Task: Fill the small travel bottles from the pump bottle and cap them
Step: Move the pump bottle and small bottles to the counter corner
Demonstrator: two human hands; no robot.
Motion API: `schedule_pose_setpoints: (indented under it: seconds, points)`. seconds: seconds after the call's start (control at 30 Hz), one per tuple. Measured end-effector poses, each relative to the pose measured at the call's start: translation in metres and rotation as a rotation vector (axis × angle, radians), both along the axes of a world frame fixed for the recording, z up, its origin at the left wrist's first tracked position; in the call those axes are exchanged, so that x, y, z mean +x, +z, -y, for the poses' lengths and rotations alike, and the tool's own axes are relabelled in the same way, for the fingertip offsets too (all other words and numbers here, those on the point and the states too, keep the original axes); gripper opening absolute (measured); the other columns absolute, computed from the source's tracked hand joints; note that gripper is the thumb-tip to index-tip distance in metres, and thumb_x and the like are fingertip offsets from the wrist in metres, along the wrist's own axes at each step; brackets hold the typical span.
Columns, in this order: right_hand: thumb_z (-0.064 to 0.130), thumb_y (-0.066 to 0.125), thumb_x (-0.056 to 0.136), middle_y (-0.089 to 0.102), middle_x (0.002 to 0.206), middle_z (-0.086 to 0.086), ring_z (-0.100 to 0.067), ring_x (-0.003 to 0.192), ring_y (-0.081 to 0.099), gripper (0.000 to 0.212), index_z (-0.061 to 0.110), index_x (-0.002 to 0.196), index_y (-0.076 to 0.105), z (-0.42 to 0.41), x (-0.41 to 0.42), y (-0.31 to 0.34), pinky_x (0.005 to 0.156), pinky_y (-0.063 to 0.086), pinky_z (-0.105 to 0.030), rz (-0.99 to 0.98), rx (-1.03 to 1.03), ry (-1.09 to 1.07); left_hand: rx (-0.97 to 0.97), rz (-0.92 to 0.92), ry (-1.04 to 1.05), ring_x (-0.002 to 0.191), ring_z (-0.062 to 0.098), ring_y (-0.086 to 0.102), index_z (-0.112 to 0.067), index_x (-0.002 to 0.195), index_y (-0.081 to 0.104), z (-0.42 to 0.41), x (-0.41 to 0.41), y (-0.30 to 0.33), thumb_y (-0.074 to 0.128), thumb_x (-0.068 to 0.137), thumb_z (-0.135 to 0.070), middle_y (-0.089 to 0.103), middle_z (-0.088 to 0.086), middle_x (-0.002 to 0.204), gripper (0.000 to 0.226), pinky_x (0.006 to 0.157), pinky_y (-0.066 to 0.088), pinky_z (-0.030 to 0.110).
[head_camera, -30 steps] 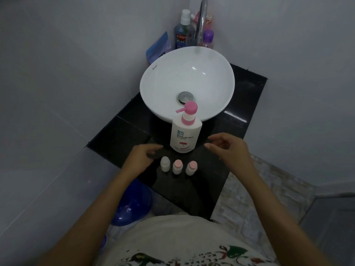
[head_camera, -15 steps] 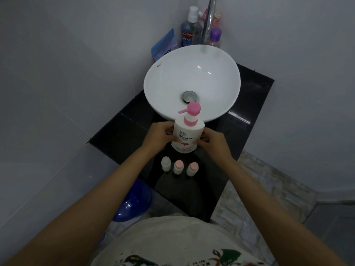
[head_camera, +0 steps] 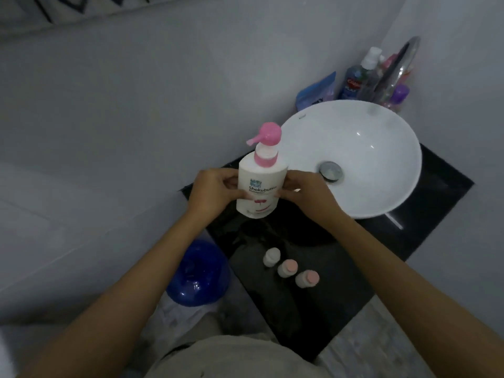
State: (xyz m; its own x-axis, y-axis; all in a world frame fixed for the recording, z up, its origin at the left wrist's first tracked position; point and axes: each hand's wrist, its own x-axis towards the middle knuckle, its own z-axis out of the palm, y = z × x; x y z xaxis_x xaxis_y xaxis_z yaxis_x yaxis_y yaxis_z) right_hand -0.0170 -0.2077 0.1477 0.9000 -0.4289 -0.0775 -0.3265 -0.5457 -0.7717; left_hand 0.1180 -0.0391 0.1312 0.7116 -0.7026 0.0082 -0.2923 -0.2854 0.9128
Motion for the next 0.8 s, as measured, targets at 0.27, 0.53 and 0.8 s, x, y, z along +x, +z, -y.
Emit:
schedule_pose_setpoints:
  seconds: [0.27, 0.53, 0.8]
  points:
    - [0.006, 0.072, 0.077, 0.07, 0.112, -0.012, -0.02, 0.101, 0.066, 0.035, 0.004, 0.111, 0.065, 0.001, 0.126, -0.018, 0.097, 0.05, -0.042, -0.044, 0.116, 0.274, 0.054, 0.049, 0.371, 0.084, 0.013, 0.071, -0.008, 0.103, 0.072, -0.023, 0.055, -0.016, 0.087, 0.059, -0.016, 0.074, 0.009, 0.101, 0.047, 0.077, 0.059, 0.032]
    - [-0.004, 0.066, 0.079, 0.065, 0.119, -0.02, -0.03, 0.109, 0.061, 0.04, -0.002, 0.119, 0.059, -0.002, 0.18, -0.037, 0.097, 0.048, -0.047, -0.08, 0.162, 0.309, 0.073, -0.044, 0.505, 0.081, 0.016, 0.07, -0.008, 0.096, 0.074, -0.019, 0.092, -0.039, 0.089, 0.056, -0.013, 0.075, 0.01, 0.096, 0.043, 0.075, 0.059, 0.035]
    - [-0.007, 0.063, 0.08, 0.065, 0.118, -0.019, -0.017, 0.098, 0.059, 0.041, 0.0, 0.121, 0.058, -0.001, 0.179, -0.056, 0.077, 0.048, -0.022, -0.061, 0.229, 0.272, 0.049, -0.08, 0.53, 0.081, 0.016, 0.069, -0.004, 0.099, 0.072, -0.016, 0.09, -0.056, 0.085, 0.06, -0.006, 0.074, 0.012, 0.098, 0.041, 0.076, 0.056, 0.027]
